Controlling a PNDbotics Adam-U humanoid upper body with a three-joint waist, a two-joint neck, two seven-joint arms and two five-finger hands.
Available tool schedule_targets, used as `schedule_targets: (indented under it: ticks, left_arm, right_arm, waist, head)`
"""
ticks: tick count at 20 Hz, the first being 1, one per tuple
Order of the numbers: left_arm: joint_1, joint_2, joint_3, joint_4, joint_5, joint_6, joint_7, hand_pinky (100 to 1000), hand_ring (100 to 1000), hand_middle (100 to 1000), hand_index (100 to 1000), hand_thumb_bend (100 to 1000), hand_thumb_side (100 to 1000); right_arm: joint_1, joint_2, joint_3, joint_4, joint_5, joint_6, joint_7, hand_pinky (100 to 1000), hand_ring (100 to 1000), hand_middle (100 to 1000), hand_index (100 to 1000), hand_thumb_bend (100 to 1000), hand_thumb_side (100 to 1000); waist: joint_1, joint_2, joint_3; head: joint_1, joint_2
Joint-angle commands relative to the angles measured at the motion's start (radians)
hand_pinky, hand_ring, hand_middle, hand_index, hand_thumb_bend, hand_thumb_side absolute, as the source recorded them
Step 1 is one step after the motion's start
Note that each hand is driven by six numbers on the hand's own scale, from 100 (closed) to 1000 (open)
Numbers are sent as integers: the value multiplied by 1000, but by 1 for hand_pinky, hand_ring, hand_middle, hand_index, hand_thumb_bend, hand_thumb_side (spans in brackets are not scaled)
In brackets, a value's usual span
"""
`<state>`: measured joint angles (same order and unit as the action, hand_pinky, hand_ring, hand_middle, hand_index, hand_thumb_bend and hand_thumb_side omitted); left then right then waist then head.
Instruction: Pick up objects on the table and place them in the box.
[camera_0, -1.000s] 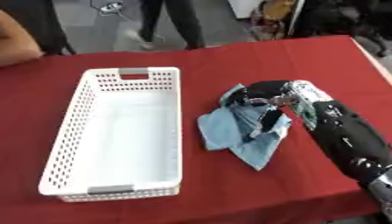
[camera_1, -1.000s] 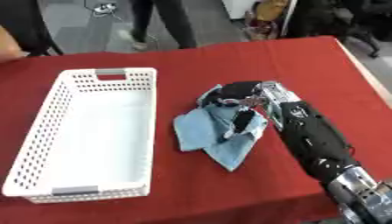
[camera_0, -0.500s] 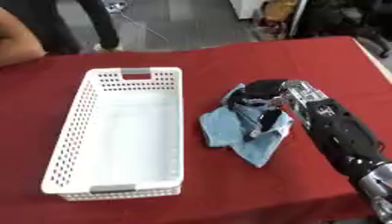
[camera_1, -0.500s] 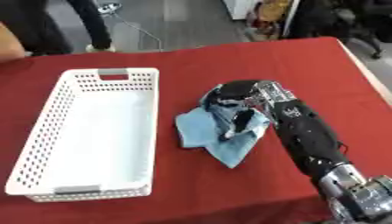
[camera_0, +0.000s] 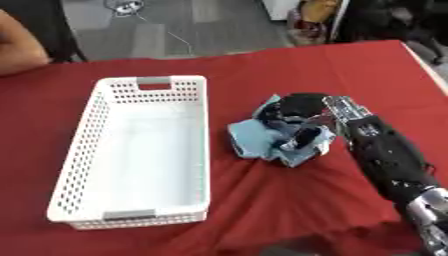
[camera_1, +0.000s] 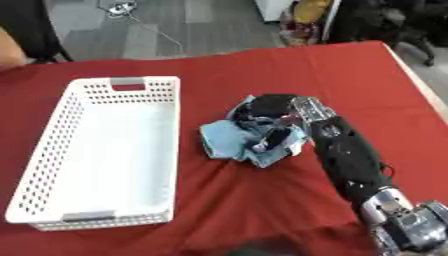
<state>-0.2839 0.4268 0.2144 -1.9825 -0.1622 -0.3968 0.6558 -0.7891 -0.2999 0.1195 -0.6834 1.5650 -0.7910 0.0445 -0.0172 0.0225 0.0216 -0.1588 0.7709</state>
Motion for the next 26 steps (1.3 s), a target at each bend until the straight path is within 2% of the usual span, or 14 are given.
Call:
schedule_targets:
  ticks: [1,4,5,6,7,9,11,13,16,18,19,21,22,26]
  left_arm:
    - [-14,10,-1,-17,4,0,-3,298,306,476,660,163,689]
    - [-13,10,-1,-17,4,0,-2,298,306,476,660,163,689]
    - [-13,10,0,-17,3,0,-2,298,306,476,659,163,689]
    - [-12,10,0,-17,3,0,-2,298,306,476,659,163,689]
    - [-12,11,0,-17,3,0,-2,298,306,476,659,164,689]
    - [-10,11,2,-17,1,0,-1,299,306,476,659,164,689]
    - [-9,12,3,-17,0,0,0,299,306,476,659,166,688]
    - [-7,14,4,-17,-2,1,1,299,306,476,659,167,687]
    - [-2,20,6,-17,-5,2,2,299,306,476,659,166,688]
    - [2,23,6,-17,-7,4,3,299,306,476,659,166,688]
    - [4,24,6,-17,-7,5,3,299,306,476,659,166,689]
    - [7,26,6,-17,-9,6,3,299,306,476,659,166,689]
    - [8,27,6,-17,-9,7,3,299,306,476,659,166,689]
    - [9,28,5,-17,-10,9,1,299,306,476,659,165,690]
  right_arm:
    - [33,-12,6,72,193,-1,-54,100,276,340,391,114,156]
    - [37,-17,-2,87,206,-13,-85,100,314,363,382,100,189]
    - [39,-19,-6,90,199,-20,-94,100,271,338,353,100,220]
    - [41,-23,-10,93,181,-31,-101,100,279,344,358,100,225]
    - [44,-28,-13,96,158,-47,-100,100,152,271,313,100,174]
    - [51,-42,-16,99,72,-96,-70,100,100,215,294,100,190]
    - [56,-54,15,86,-101,-111,1,100,100,179,281,100,204]
    - [50,-88,65,18,-335,-115,136,100,100,162,272,100,202]
    - [4,-189,120,-130,-747,-116,433,100,100,157,263,100,187]
    - [-38,-254,109,-194,-971,-104,621,100,100,157,257,100,175]
    - [-57,-278,97,-218,-1063,-80,701,100,100,157,255,100,170]
    - [-93,-316,68,-255,-1206,-9,815,100,100,157,254,100,164]
    - [-106,-330,59,-271,-1253,24,839,100,100,156,253,100,163]
    - [-129,-357,47,-313,-1331,103,861,100,100,158,254,100,159]
  waist:
    - [7,2,0]
    - [7,2,0]
    - [7,1,0]
    - [6,1,-1]
    - [6,1,-1]
    - [5,-1,-1]
    - [3,-2,0]
    - [0,-4,0]
    - [-6,-10,-5]
    - [-9,-14,-10]
    - [-10,-15,-12]
    - [-13,-18,-15]
    - [-14,-19,-16]
    - [-16,-21,-15]
  head:
    - [-4,-1]
    - [-1,-1]
    - [1,-1]
    - [3,-1]
    - [7,-1]
    - [15,-1]
    - [27,-1]
    - [36,-1]
    - [55,-1]
    - [65,-1]
    - [69,-1]
    - [78,-1]
    - [81,-1]
    - [89,-1]
